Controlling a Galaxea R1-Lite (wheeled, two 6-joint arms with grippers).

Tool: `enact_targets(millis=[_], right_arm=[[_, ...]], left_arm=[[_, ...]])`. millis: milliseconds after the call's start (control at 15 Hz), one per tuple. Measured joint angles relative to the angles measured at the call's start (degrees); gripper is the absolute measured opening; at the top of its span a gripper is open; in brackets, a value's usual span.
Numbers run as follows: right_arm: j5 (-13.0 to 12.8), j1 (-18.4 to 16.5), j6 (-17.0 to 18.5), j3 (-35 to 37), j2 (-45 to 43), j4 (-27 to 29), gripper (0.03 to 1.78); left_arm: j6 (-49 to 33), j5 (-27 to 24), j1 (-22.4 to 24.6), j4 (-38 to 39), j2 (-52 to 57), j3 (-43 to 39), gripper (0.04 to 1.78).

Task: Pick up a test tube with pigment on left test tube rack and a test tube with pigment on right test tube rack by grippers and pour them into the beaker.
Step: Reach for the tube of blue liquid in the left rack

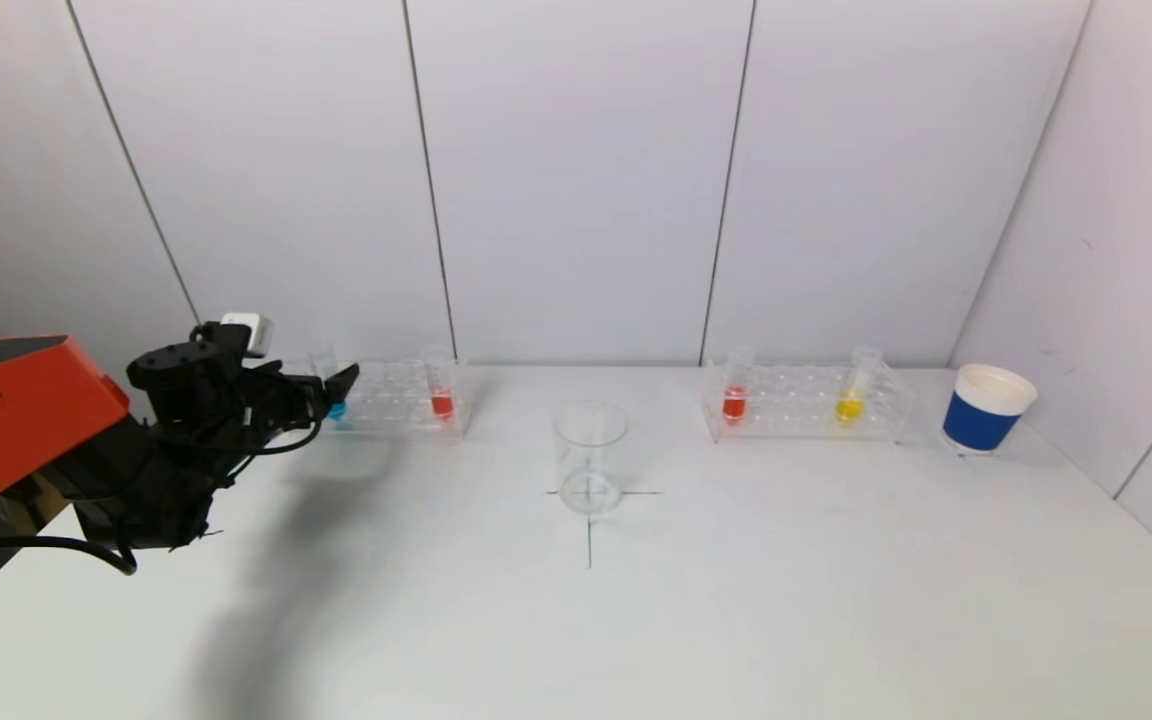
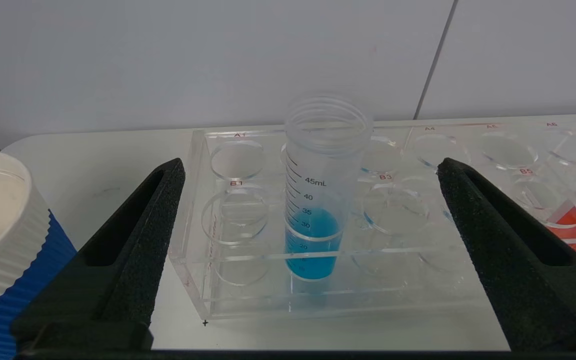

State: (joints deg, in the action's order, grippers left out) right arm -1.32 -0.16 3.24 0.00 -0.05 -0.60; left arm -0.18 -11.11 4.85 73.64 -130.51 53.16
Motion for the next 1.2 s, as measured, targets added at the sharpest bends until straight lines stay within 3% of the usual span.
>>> enact_targets(millis=[1200], right_arm=[[0.00, 0.00, -0.02, 0.00, 0.00, 0.00, 1.76]], left_arm=[[3.05, 0.17, -0.32, -0.16, -2.23, 3.94, 1.76]])
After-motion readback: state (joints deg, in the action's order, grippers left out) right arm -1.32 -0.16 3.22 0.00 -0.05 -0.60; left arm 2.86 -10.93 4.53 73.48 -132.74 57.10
